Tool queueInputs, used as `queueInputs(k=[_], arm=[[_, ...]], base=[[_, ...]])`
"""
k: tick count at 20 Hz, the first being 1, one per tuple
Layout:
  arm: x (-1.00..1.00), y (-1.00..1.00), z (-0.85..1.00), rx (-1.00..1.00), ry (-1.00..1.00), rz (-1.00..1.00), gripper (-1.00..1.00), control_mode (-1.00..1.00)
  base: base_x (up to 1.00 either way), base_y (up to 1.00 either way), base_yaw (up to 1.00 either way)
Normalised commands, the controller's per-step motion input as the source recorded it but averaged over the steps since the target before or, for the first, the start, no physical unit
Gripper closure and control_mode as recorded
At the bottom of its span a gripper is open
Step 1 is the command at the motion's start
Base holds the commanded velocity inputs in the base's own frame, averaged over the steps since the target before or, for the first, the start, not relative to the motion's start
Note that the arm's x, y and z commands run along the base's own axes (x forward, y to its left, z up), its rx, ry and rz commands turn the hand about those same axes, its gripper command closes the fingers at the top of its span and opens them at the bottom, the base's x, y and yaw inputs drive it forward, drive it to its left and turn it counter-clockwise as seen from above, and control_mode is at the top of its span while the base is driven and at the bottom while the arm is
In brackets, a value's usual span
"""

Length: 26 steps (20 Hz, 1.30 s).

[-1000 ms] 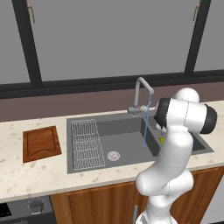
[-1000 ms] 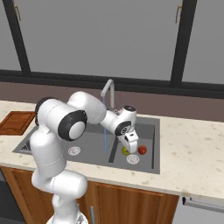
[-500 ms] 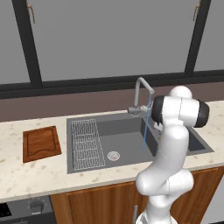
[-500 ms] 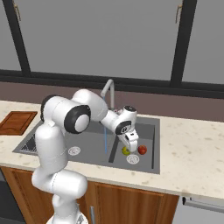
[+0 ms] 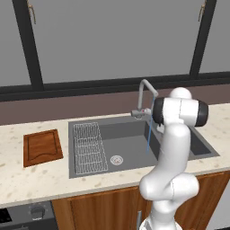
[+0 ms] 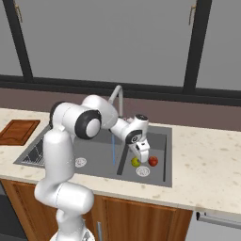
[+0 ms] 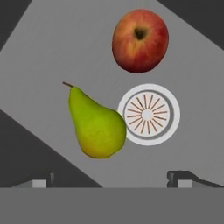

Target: Pick the apple, pear from the sink and place them on the cutting board to airdry. Then turn off the sink faucet.

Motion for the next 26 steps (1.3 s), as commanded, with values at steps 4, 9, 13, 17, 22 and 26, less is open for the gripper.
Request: queueInputs(k=[4,9,13,17,22,26], arm=[[0.19,-0.05,-0.15,0.0,0.0,-0.02,-1.0,-1.0],[0.14,-0.09,-0.21,0.01,0.0,-0.03,-1.0,-1.0],[0.1,-0.05,-0.21,0.01,0.01,-0.02,-1.0,-1.0],[0.09,-0.01,-0.21,0.01,0.01,-0.03,-1.0,-1.0],[0.07,0.0,-0.2,0.01,0.02,-0.03,-1.0,-1.0],[0.06,0.0,-0.2,0.01,0.03,-0.03,-1.0,-1.0]], base=[[0.0,0.0,0.0],[0.0,0.0,0.0],[0.0,0.0,0.0],[0.0,0.0,0.0],[0.0,0.0,0.0],[0.0,0.0,0.0]])
